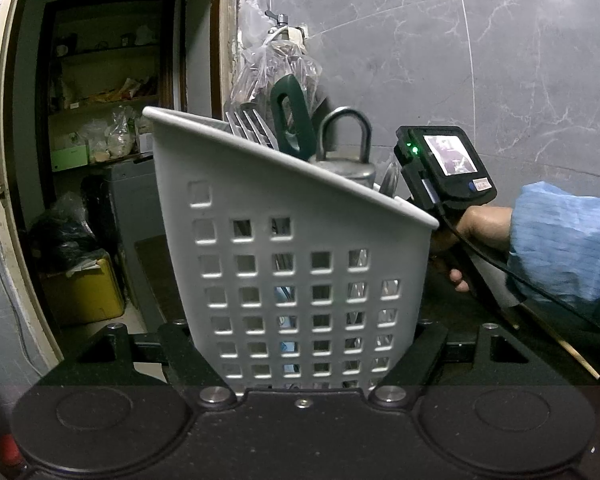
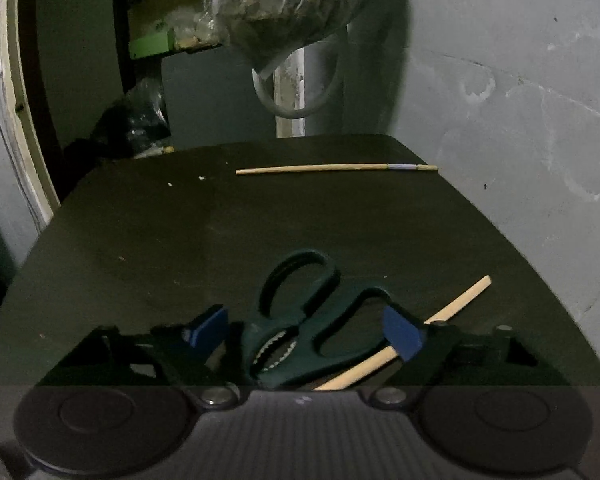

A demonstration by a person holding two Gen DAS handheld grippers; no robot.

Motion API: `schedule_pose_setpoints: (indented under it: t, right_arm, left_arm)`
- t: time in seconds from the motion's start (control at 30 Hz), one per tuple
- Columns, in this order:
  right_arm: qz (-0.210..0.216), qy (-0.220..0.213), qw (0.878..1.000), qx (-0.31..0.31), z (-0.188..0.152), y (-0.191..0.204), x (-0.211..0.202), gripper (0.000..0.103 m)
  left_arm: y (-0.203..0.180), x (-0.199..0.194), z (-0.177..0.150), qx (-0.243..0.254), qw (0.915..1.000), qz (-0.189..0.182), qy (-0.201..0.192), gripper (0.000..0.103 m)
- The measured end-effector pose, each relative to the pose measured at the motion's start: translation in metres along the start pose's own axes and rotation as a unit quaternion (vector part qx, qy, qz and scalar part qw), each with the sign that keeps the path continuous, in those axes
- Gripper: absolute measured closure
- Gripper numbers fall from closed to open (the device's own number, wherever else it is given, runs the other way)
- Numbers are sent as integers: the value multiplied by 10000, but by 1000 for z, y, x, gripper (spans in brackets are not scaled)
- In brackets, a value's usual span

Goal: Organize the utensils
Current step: 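Grasp the green scissors by the handle loops with the right gripper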

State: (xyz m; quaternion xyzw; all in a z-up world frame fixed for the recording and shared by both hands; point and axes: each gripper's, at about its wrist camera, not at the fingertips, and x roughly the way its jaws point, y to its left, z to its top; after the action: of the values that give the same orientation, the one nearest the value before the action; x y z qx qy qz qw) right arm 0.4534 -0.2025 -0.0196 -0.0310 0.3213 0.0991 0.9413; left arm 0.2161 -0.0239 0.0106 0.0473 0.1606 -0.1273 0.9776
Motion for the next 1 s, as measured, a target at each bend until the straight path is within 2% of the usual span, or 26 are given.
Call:
schedule_pose_setpoints:
  t: [0.07,0.13,0.37,0.53,0.73,1.0]
  right_arm:
    - [2,-47,9999,-139,-3,2,-3,27]
    - [213,17,9997,-126,-5,3,-4,40]
    - [452,-54,9983,-356,-18,6,-20,43]
    - [816,-111,9946,-638,-34,7,-38,43]
    - [1544,-177,9794,-1292,-60,13,-71,43]
    - [2304,-167,9490,-2145,-92,20,-117,42]
  left_arm:
    - [0,0,0,0,10000,-3,0,26]
    - [0,0,0,6,10000,-2,1,26]
    - [-1,-1,0,4,10000,-5,3,26]
    - [-1,0,0,9,10000,-2,3,26]
    - [0,0,0,9,10000,0,4,26]
    - [-3,0,-1,41,10000,31,9,26]
